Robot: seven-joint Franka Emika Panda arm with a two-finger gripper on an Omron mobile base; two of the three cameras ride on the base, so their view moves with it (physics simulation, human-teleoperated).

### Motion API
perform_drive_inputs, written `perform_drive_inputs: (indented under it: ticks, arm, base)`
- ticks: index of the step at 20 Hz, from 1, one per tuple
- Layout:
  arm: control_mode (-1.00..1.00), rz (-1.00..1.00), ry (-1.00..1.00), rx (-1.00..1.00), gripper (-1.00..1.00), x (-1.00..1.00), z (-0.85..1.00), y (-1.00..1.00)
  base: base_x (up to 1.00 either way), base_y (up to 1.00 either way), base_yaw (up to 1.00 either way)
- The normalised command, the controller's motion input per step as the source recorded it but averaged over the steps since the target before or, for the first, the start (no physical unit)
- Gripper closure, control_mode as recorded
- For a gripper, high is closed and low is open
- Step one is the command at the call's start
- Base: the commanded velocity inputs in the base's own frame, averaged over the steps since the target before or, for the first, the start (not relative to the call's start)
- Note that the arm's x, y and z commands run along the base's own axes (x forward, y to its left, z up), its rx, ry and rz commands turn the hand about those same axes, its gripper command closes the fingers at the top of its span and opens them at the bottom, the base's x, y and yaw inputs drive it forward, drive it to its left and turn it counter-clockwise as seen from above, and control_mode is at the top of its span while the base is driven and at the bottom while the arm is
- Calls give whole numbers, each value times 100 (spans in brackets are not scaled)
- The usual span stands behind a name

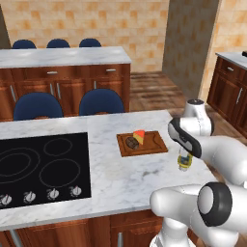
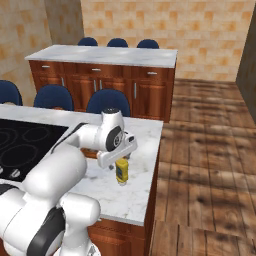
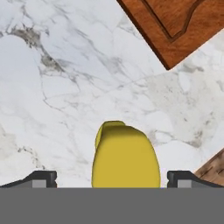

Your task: Retrieve the reheated potato from the microwave, then place the potato, cheese, and condiment on the cutting board.

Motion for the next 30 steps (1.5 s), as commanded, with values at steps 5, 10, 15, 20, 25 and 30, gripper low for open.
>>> perform_drive_inputs:
  ticks: [5, 10, 15, 20, 25, 30]
  arm:
    - [-100, 0, 0, 0, -100, 1, -20, -3]
    - [-100, 0, 0, 0, -100, 0, -22, 0]
    - [-100, 0, 0, 0, 100, -1, -11, -2]
    - [-100, -4, 5, 0, 100, -1, 6, -2]
    - [-100, -16, 12, 0, 100, 17, 29, 2]
    - [-100, -23, 2, 1, 100, 33, 34, 13]
  base:
    - [0, 0, 0]
    - [0, 0, 0]
    - [0, 0, 0]
    - [0, 0, 0]
    - [0, 0, 0]
    - [0, 0, 0]
